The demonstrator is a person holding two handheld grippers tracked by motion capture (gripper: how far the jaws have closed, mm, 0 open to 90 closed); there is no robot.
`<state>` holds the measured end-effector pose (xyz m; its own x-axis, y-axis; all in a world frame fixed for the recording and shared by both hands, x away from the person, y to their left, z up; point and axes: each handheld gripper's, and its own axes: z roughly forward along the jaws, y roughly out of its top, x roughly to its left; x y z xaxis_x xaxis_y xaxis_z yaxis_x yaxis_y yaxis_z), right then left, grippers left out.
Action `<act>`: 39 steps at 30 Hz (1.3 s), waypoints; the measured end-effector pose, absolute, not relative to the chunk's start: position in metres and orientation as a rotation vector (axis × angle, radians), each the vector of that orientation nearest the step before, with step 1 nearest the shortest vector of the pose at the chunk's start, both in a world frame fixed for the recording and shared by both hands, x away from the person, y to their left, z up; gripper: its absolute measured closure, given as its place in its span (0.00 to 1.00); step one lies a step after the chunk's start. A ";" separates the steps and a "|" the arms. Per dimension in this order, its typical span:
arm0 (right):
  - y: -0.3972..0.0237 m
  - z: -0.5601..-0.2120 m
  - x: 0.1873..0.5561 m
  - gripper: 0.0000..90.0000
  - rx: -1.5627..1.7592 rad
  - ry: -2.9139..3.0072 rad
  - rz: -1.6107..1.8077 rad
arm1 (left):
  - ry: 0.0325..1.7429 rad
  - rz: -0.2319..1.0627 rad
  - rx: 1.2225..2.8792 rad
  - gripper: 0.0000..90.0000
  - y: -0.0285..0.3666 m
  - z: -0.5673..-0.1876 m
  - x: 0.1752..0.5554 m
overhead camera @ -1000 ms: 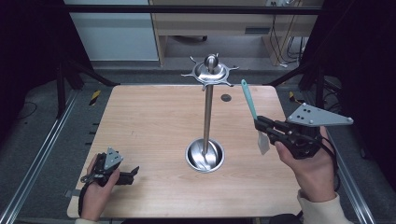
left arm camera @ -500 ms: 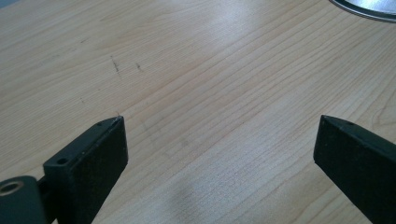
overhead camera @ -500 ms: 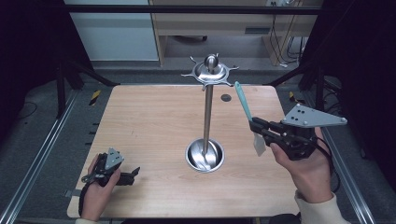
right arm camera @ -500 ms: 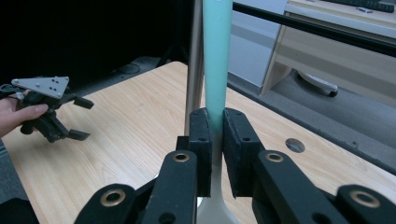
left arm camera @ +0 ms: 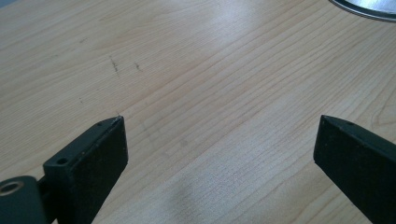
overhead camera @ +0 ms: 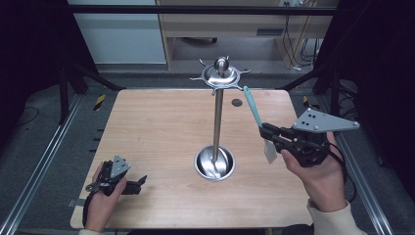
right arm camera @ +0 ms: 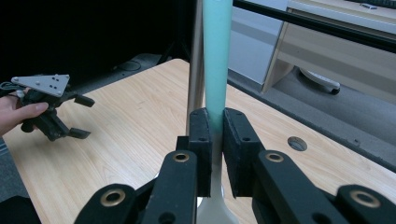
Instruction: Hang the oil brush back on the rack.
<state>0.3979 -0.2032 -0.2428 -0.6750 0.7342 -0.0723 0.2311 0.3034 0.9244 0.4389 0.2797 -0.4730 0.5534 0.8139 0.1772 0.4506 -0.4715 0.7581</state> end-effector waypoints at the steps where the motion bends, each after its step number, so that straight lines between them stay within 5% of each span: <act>1: -0.203 -0.243 0.398 0.91 0.858 2.086 1.357 | 1.012 0.702 2.123 0.03 0.280 -0.473 0.439; 39: -0.170 -0.277 0.419 0.92 0.914 1.935 1.502 | 1.009 0.699 2.125 0.03 0.280 -0.473 0.439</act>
<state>0.4188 -0.1702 -0.2770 -0.6366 0.7712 0.0024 0.1937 0.1569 0.9684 0.4386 0.2799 -0.4730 0.5562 0.8120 0.1766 0.4505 -0.4732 0.7571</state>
